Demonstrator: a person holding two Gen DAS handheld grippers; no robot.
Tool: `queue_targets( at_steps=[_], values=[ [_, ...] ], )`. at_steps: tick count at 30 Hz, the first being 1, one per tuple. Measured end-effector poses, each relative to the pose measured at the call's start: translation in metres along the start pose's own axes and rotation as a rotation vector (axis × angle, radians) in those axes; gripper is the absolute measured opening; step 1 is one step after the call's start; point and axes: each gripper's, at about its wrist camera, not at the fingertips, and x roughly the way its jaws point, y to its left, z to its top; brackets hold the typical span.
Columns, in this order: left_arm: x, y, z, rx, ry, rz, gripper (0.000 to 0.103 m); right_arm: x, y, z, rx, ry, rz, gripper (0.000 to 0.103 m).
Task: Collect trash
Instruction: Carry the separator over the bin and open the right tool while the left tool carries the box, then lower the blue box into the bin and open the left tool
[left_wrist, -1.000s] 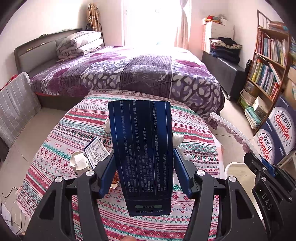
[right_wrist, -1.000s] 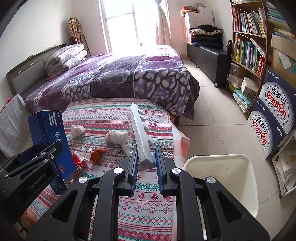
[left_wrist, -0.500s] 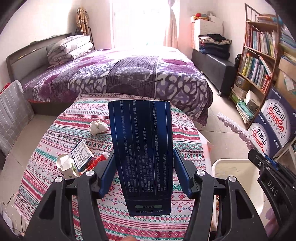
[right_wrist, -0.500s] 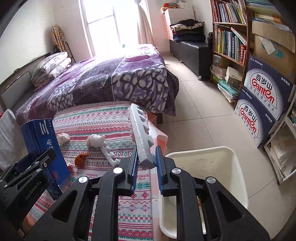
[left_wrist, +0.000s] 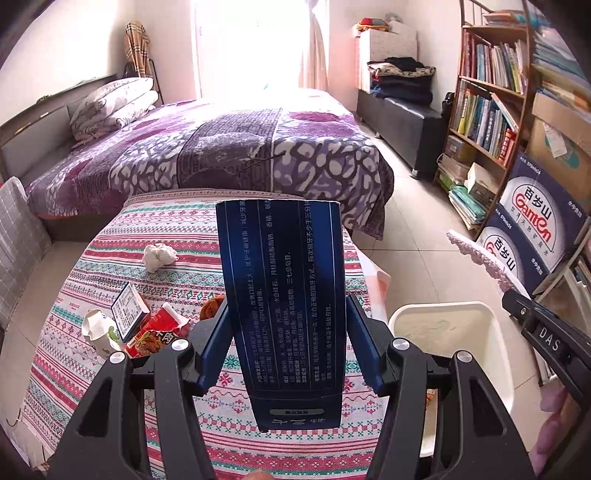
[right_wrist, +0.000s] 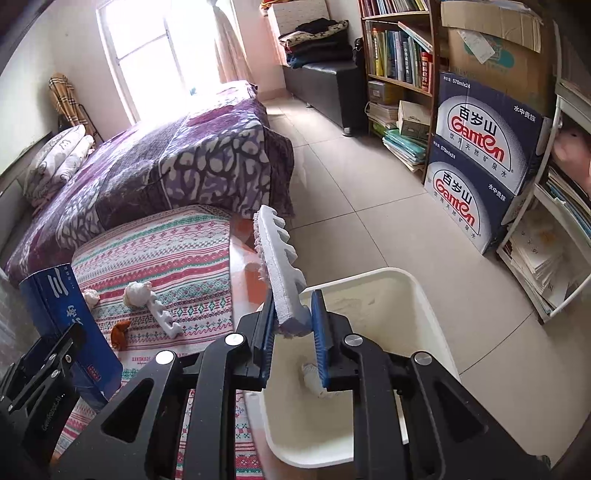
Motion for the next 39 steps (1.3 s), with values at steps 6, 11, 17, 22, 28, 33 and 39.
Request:
queue_targets(
  at_steps=[6, 11, 17, 22, 28, 33, 39],
  values=[
    [0.002, -0.024, -0.001, 0.029, 0.018, -0.051, 0.058, -0.003, -0.023, 0.002, 0.040, 0.005, -0.033, 0.021],
    [0.006, -0.043, -0.002, 0.047, 0.043, -0.090, 0.058, -0.005, -0.041, 0.004, 0.076, 0.004, -0.060, 0.031],
    [0.010, -0.069, -0.005, 0.078, 0.068, -0.131, 0.058, -0.011, -0.066, 0.007, 0.131, -0.001, -0.087, 0.052],
    [0.015, -0.090, -0.009, 0.103, 0.099, -0.172, 0.058, -0.018, -0.084, 0.010, 0.172, -0.015, -0.097, 0.063],
    [0.021, -0.113, -0.018, 0.125, 0.152, -0.244, 0.059, -0.024, -0.101, 0.015, 0.214, -0.024, -0.089, 0.070],
    [0.025, -0.132, -0.025, 0.134, 0.208, -0.330, 0.059, -0.032, -0.111, 0.015, 0.233, -0.049, -0.097, 0.074],
    [0.026, -0.147, -0.028, 0.117, 0.258, -0.460, 0.062, -0.037, -0.121, 0.017, 0.258, -0.070, -0.103, 0.077]
  ],
)
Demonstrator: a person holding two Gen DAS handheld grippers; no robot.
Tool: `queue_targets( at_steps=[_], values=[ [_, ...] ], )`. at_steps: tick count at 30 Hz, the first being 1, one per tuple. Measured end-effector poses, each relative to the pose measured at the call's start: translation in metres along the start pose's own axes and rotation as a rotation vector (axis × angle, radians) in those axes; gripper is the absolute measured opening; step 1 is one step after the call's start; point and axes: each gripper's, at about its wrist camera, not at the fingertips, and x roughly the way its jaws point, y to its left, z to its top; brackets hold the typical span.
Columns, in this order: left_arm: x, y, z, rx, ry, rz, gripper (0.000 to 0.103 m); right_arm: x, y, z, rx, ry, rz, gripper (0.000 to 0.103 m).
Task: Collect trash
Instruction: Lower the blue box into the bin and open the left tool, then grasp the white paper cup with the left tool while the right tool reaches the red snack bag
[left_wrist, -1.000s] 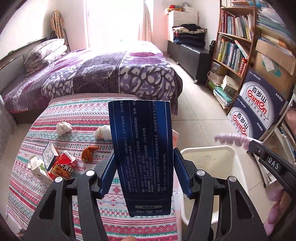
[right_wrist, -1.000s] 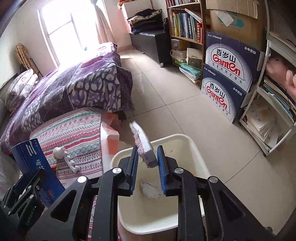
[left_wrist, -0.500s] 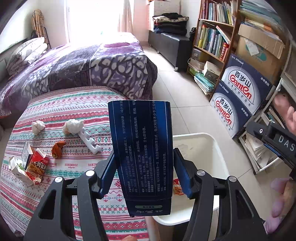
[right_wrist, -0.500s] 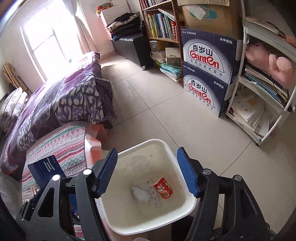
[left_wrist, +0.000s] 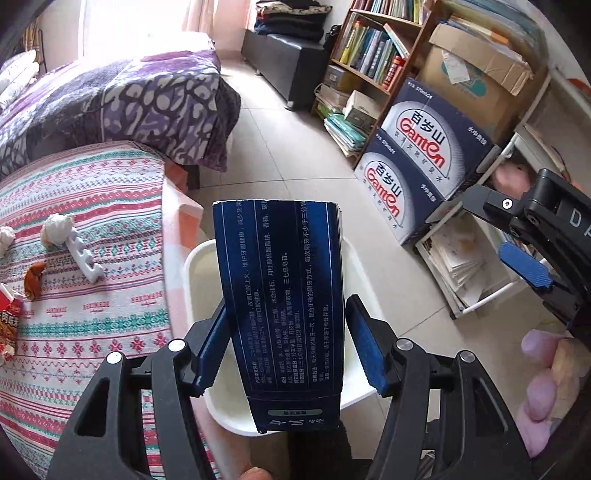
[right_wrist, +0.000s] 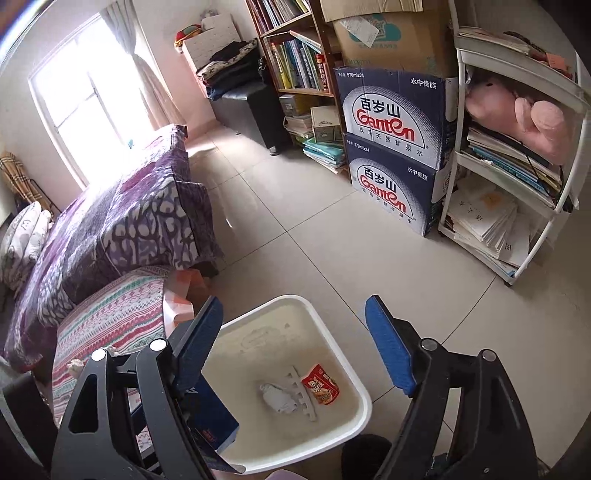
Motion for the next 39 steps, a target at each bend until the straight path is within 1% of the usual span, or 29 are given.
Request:
queue_targets(
  at_steps=[1, 2, 3, 7, 12, 14, 20, 23, 29, 36, 39],
  values=[
    [0.001, 0.000, 0.000, -0.011, 0.007, -0.025, 0.064, 0.000, -0.001, 0.000, 0.002, -0.002, -0.001, 0.077],
    [0.001, 0.002, 0.001, -0.024, 0.014, -0.039, 0.072, -0.001, -0.001, 0.001, 0.004, -0.004, -0.001, 0.077],
    [0.001, 0.004, 0.001, -0.036, 0.014, -0.046, 0.073, -0.001, -0.001, 0.001, 0.005, -0.005, -0.001, 0.078],
    [-0.004, 0.014, 0.001, -0.051, -0.008, 0.007, 0.074, -0.002, 0.003, 0.000, 0.004, -0.007, 0.003, 0.081],
    [-0.020, 0.029, 0.000, -0.045, -0.074, 0.153, 0.074, -0.003, 0.021, -0.005, -0.032, -0.022, -0.003, 0.085],
    [-0.026, 0.040, -0.001, -0.050, -0.094, 0.207, 0.075, -0.003, 0.031, -0.008, -0.050, -0.024, -0.003, 0.087],
    [-0.042, 0.078, -0.006, -0.088, -0.127, 0.356, 0.079, 0.001, 0.066, -0.022, -0.113, -0.012, 0.007, 0.089],
    [-0.047, 0.099, -0.010, -0.109, -0.126, 0.439, 0.080, 0.004, 0.085, -0.030, -0.158, -0.001, 0.010, 0.089],
    [-0.063, 0.150, -0.019, -0.194, -0.121, 0.564, 0.086, 0.013, 0.122, -0.049, -0.241, 0.049, 0.016, 0.089],
    [-0.067, 0.210, -0.029, -0.202, -0.050, 0.763, 0.087, 0.025, 0.158, -0.069, -0.305, 0.116, 0.038, 0.091],
    [-0.081, 0.236, -0.037, -0.264, -0.072, 0.814, 0.087, 0.029, 0.170, -0.076, -0.325, 0.132, 0.046, 0.091]
  ],
)
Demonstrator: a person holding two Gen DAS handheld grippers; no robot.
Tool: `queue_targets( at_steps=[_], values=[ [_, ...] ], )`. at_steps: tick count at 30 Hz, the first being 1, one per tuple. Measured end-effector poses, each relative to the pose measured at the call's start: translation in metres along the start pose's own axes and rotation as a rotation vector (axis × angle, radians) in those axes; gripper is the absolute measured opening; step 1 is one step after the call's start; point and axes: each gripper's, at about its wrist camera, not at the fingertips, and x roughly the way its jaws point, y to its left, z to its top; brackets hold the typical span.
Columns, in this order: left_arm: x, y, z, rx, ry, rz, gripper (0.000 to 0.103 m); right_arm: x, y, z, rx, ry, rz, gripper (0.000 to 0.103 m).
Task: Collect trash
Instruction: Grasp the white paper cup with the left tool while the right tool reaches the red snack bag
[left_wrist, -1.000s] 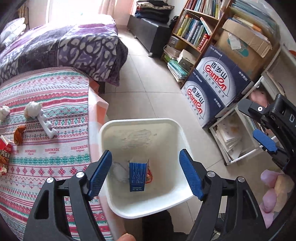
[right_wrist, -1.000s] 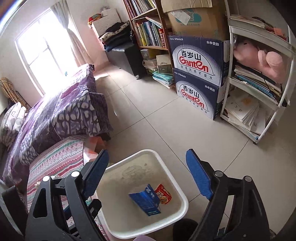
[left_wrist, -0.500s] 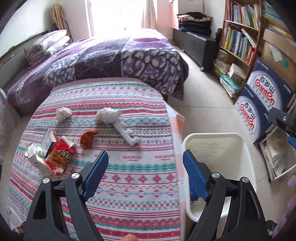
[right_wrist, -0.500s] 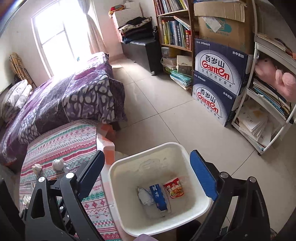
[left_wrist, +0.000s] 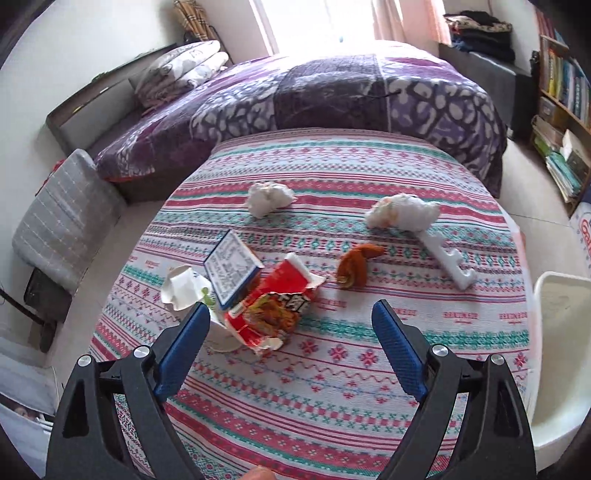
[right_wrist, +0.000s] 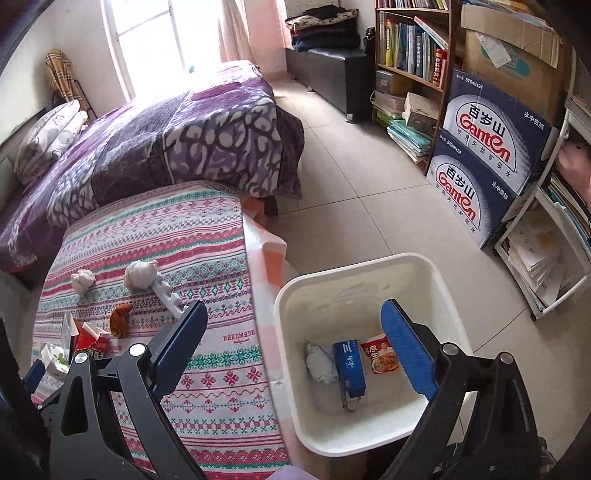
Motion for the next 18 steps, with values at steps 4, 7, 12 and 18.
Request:
queue_targets(
  at_steps=[4, 7, 12, 18],
  values=[
    [0.015, 0.034, 0.001, -0.094, 0.019, 0.063, 0.087, 0.006, 0.019, -0.003, -0.027, 0.015, 0.012, 0.091],
    [0.035, 0.058, 0.000, -0.163, 0.057, 0.100, 0.087, 0.010, 0.035, -0.007, -0.057, 0.028, 0.025, 0.091],
    [0.065, 0.087, -0.002, -0.265, 0.128, 0.068, 0.087, 0.021, 0.061, -0.020, -0.099, 0.075, 0.044, 0.091],
    [0.074, 0.113, -0.007, -0.384, 0.166, -0.066, 0.040, 0.041, 0.090, -0.037, -0.087, 0.178, 0.112, 0.091]
  ],
)
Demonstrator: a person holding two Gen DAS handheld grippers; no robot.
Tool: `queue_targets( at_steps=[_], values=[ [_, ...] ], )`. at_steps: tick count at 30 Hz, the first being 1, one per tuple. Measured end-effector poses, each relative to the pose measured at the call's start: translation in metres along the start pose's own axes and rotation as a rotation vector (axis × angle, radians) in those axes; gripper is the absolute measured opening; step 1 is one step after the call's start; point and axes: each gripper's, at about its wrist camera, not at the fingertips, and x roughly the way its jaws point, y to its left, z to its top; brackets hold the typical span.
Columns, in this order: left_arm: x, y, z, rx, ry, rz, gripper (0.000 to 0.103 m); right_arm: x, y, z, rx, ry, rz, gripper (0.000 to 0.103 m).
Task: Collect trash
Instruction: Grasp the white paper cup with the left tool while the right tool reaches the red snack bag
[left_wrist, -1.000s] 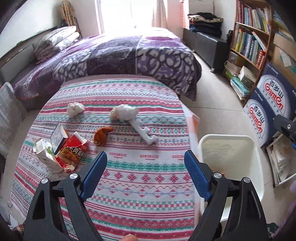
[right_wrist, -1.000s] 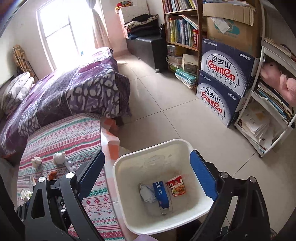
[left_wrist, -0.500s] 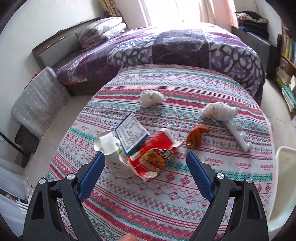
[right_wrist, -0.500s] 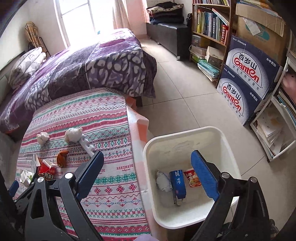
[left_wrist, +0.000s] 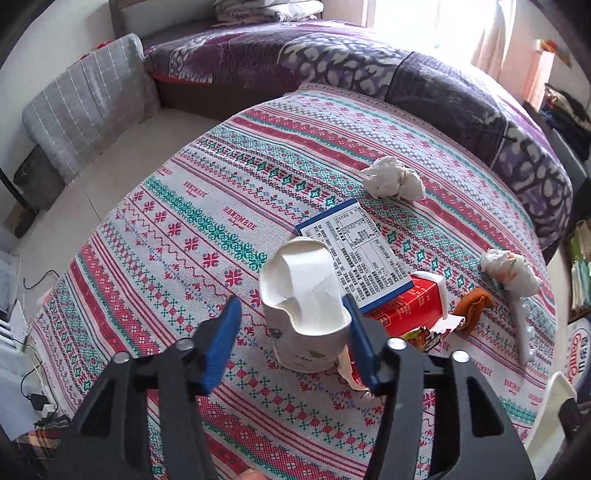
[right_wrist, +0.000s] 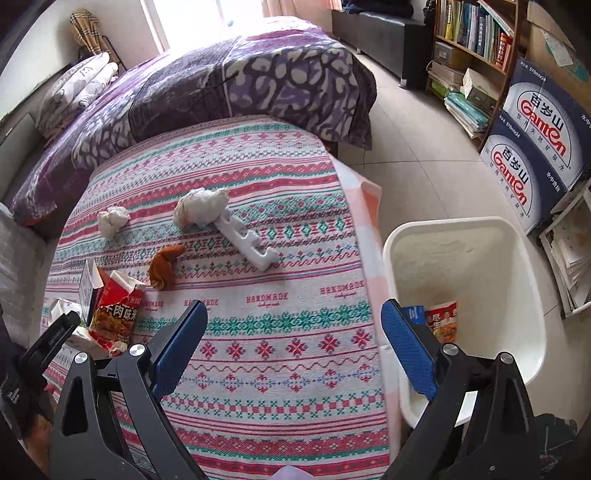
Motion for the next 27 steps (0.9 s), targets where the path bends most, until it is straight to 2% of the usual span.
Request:
queue_targets(
  at_steps=[5, 9, 14, 18, 22, 27],
  values=[
    [-0.016, 0.017, 0.007, -0.006, -0.025, -0.038, 0.038, 0.020, 0.028, -0.013, 0.043, 0.054, 0.049, 0.091],
    [-0.041, 0.038, 0.021, -0.021, -0.047, -0.091, 0.038, 0.033, 0.064, -0.026, 0.021, 0.083, 0.061, 0.091],
    [-0.090, 0.066, 0.043, -0.011, -0.146, -0.127, 0.038, 0.043, 0.109, -0.035, 0.080, 0.116, 0.116, 0.091],
    [-0.115, 0.087, 0.054, -0.055, -0.198, -0.176, 0.038, 0.051, 0.138, -0.036, 0.122, 0.100, 0.079, 0.091],
    [-0.122, 0.095, 0.060, -0.083, -0.196, -0.226, 0.038, 0.062, 0.147, -0.036, 0.163, 0.106, 0.032, 0.087],
    [-0.123, 0.103, 0.066, -0.097, -0.194, -0.259, 0.038, 0.079, 0.157, -0.033, 0.182, 0.122, 0.051, 0.087]
  ],
)
